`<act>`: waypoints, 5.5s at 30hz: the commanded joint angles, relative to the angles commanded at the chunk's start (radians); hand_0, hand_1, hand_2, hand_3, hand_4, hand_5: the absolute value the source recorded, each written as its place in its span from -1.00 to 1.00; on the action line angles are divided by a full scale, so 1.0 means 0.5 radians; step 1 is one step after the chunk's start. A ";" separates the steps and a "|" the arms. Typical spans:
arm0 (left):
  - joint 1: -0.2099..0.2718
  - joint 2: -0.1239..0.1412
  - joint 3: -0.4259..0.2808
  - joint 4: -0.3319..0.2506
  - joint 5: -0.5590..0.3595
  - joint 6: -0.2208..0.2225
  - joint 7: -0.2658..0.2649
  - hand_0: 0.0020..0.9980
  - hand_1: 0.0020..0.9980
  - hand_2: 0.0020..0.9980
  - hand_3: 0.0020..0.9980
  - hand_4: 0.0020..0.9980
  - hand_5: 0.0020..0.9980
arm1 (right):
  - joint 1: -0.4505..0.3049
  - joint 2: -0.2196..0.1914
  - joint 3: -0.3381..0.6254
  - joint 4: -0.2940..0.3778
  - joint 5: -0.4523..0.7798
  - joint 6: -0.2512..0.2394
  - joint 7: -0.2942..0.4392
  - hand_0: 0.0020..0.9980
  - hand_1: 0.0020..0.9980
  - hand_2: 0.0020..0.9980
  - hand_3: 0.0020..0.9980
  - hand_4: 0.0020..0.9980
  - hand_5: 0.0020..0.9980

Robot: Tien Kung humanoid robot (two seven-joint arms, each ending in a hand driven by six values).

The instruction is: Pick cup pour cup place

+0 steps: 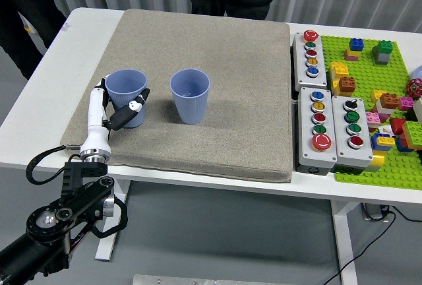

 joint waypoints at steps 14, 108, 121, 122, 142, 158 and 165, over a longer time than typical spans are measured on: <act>0.030 0.002 -0.041 0.004 0.085 -0.154 0.031 0.42 0.42 0.56 0.74 0.82 -0.13 | -0.012 0.002 -0.007 0.000 -0.006 0.004 -0.002 0.35 0.27 0.11 0.12 -1.00 -0.84; -0.655 0.474 -0.738 0.094 -1.124 -0.838 0.285 0.43 0.44 0.51 0.55 0.53 1.00 | 0.009 -0.032 -0.107 0.000 0.110 -0.022 0.005 0.35 0.27 0.11 0.12 -1.00 -0.87; -0.652 0.489 -0.798 0.249 -1.301 -0.927 0.273 0.46 0.46 0.53 0.58 0.54 1.00 | 0.014 -0.032 -0.106 0.000 0.113 -0.024 0.005 0.35 0.27 0.11 0.12 -1.00 -0.87; -0.650 0.488 -0.802 0.250 -1.299 -0.928 0.275 0.46 0.46 0.53 0.58 0.54 1.00 | 0.013 -0.032 -0.106 0.000 0.114 -0.024 0.004 0.35 0.27 0.11 0.12 -1.00 -0.87; -0.590 0.467 -0.818 0.238 -1.241 -0.909 0.284 0.46 0.47 0.54 0.60 0.54 1.00 | 0.001 -0.022 -0.102 0.000 0.104 -0.025 0.002 0.35 0.27 0.11 0.12 -1.00 -0.86; -0.533 0.473 -0.828 0.221 -1.165 -0.881 0.297 0.46 0.46 0.54 0.60 0.53 1.00 | -0.024 -0.027 -0.089 0.000 0.077 -0.017 0.000 0.35 0.27 0.11 0.12 -1.00 -0.85; -0.527 0.473 -0.836 0.215 -1.159 -0.880 0.296 0.47 0.47 0.54 0.60 0.53 1.00 | -0.033 -0.025 -0.026 0.000 0.015 -0.001 -0.014 0.35 0.27 0.11 0.12 -1.00 -0.85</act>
